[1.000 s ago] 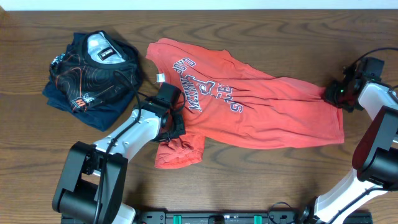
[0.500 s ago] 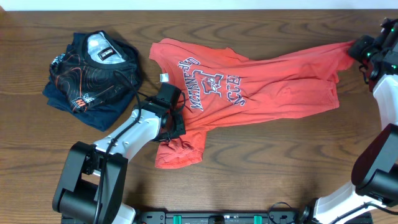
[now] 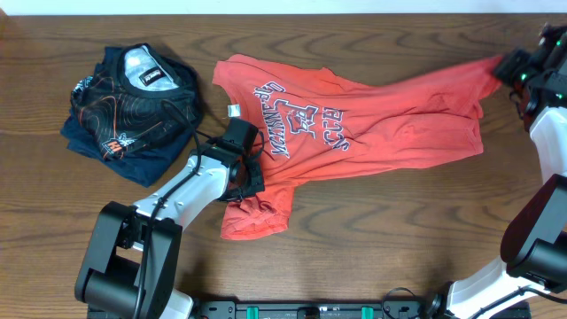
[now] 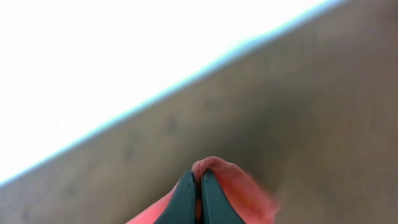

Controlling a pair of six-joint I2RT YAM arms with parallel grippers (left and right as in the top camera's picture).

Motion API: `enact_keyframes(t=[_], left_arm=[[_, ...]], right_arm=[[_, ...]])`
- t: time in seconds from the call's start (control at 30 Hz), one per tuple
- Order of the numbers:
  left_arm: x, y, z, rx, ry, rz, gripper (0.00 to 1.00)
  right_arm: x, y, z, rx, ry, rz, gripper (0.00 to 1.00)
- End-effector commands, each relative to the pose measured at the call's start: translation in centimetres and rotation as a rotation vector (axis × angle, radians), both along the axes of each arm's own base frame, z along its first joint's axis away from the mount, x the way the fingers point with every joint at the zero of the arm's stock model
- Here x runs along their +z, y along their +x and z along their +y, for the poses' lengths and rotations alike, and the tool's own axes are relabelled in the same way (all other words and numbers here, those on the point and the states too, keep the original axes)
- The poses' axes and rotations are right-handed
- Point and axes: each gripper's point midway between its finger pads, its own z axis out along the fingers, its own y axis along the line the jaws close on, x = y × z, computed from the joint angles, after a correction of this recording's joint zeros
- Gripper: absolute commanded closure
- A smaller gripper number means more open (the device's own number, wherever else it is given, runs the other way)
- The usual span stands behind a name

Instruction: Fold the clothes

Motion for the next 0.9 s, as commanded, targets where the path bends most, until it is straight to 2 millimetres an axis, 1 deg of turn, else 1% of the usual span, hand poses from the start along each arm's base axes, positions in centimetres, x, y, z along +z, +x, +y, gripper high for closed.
enact_keyframes(t=[0.0, 0.07, 0.1, 0.13, 0.17, 0.2, 0.23, 0.3, 0.37, 0.4, 0.47, 0.53, 0.63, 0.7, 0.77, 0.83, 0.87], left_arm=[[-0.4, -0.2, 0.5, 0.008, 0.019, 0.007, 0.94], [-0.4, -0.1, 0.5, 0.008, 0.017, 0.004, 0.94], [-0.4, -0.1, 0.5, 0.008, 0.017, 0.003, 0.94], [-0.4, -0.1, 0.5, 0.008, 0.017, 0.003, 0.94], [-0.4, -0.1, 0.5, 0.008, 0.017, 0.003, 0.94], [-0.4, -0.1, 0.5, 0.008, 0.017, 0.004, 0.94], [-0.4, -0.1, 0.5, 0.008, 0.017, 0.004, 0.94], [-0.4, -0.1, 0.4, 0.008, 0.017, 0.003, 0.94], [-0.4, 0.0, 0.4, 0.008, 0.016, -0.001, 0.94], [-0.4, 0.0, 0.4, 0.008, 0.015, -0.002, 0.94], [-0.4, 0.1, 0.4, 0.008, 0.015, -0.003, 0.94], [-0.4, 0.0, 0.4, 0.008, 0.015, -0.002, 0.94], [-0.4, 0.1, 0.4, 0.008, 0.015, -0.003, 0.94], [-0.4, 0.1, 0.4, 0.008, 0.015, -0.003, 0.94], [-0.4, 0.1, 0.4, 0.008, 0.015, -0.003, 0.94], [-0.4, 0.1, 0.4, 0.008, 0.014, -0.004, 0.94], [-0.4, 0.1, 0.4, 0.008, 0.015, -0.004, 0.94]], right_arm=[[2.7, 1.2, -2.3, -0.135, -0.035, -0.115, 0.98], [4.4, 1.7, -3.9, -0.242, -0.087, -0.194, 0.92], [4.7, 1.7, -4.3, -0.272, -0.101, -0.209, 0.89], [4.6, 1.7, -4.5, -0.29, -0.104, -0.21, 0.83], [4.4, 1.7, -4.5, -0.292, -0.104, -0.204, 0.73], [3.9, 1.7, -4.4, -0.284, -0.099, -0.188, 0.58], [3.1, 1.6, -4.2, -0.272, -0.09, -0.159, 0.43], [1.3, 1.2, -3.7, -0.24, -0.107, -0.078, 0.19], [-0.8, 0.2, -3.5, -0.214, -0.127, 0.026, 0.01], [-2.2, -0.5, -3.2, -0.2, -0.13, 0.094, 0.01], [-4.3, -1.8, -2.7, -0.178, -0.126, 0.199, 0.01], [-7.2, -4.1, -1.8, -0.16, -0.087, 0.346, 0.01], [-10.7, -7.9, -0.2, -0.134, -0.028, 0.551, 0.01], [-12.5, -10.6, 0.7, -0.112, -0.002, 0.675, 0.01], [-13.8, -12.8, 1.6, -0.084, 0.012, 0.774, 0.02], [-15.3, -15.0, 2.4, -0.06, 0.027, 0.857, 0.04], [-15.8, -15.7, 2.7, -0.053, 0.031, 0.879, 0.05]])
